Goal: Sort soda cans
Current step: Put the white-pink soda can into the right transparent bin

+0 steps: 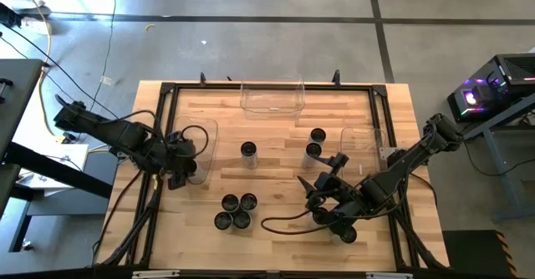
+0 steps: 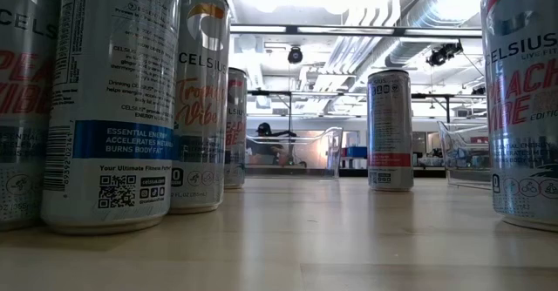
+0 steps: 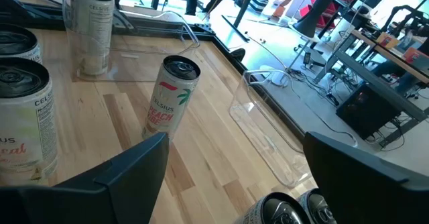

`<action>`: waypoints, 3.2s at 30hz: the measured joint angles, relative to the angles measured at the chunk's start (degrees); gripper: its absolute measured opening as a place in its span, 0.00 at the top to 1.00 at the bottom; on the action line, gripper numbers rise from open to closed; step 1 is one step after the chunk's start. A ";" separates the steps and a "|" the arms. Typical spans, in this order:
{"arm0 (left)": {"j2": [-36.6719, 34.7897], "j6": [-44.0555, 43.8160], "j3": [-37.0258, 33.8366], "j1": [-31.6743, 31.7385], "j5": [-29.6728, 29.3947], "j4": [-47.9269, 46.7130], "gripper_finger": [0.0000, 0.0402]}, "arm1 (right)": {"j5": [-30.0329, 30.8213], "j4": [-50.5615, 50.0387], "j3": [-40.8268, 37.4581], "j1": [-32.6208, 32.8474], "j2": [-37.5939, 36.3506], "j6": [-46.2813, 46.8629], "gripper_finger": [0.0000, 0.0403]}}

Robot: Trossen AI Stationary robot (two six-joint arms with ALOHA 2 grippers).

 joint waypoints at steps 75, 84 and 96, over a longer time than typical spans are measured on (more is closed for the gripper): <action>13.43 33.09 -4.67 2.39 -11.58 57.95 0.25 | -54.99 -25.48 17.44 -2.16 9.97 25.71 0.18; 13.43 33.09 -4.67 2.39 -11.58 57.93 0.25 | -54.43 -25.49 17.50 -2.16 10.47 26.12 0.18; 13.43 33.08 -4.69 2.39 -12.29 57.93 0.25 | -49.00 -26.66 22.67 -1.27 10.62 25.53 0.18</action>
